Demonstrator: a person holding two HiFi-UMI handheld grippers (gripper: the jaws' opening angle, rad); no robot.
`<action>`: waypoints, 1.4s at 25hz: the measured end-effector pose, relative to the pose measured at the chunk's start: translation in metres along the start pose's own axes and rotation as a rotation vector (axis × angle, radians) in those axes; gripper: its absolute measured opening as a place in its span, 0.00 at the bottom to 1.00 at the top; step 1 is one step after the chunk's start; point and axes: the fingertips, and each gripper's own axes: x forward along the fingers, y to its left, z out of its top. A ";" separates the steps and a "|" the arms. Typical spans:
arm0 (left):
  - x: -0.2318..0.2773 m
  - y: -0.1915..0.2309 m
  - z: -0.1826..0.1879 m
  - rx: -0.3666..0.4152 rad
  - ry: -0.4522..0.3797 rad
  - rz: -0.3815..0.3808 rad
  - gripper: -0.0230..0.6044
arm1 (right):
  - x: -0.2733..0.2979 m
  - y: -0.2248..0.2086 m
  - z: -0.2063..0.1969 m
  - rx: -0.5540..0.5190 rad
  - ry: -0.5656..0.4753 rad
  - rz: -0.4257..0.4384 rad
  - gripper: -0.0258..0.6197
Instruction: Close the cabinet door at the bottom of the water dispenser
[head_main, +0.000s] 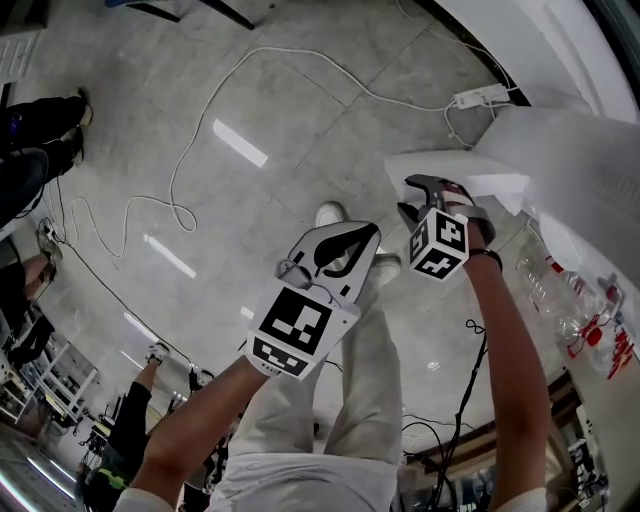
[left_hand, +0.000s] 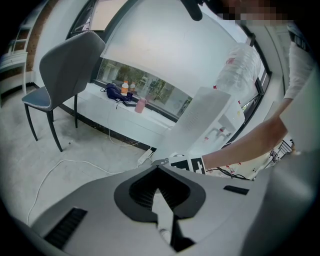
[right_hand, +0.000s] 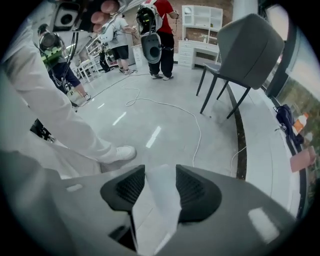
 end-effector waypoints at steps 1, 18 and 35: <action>0.001 -0.002 0.000 0.002 0.001 -0.002 0.04 | 0.000 0.001 -0.001 -0.012 0.003 -0.007 0.36; 0.014 -0.020 -0.004 0.051 0.043 -0.043 0.04 | -0.005 0.044 -0.017 -0.119 0.017 -0.019 0.36; 0.030 -0.058 -0.013 0.102 0.070 -0.078 0.04 | -0.014 0.087 -0.041 -0.012 -0.027 -0.009 0.37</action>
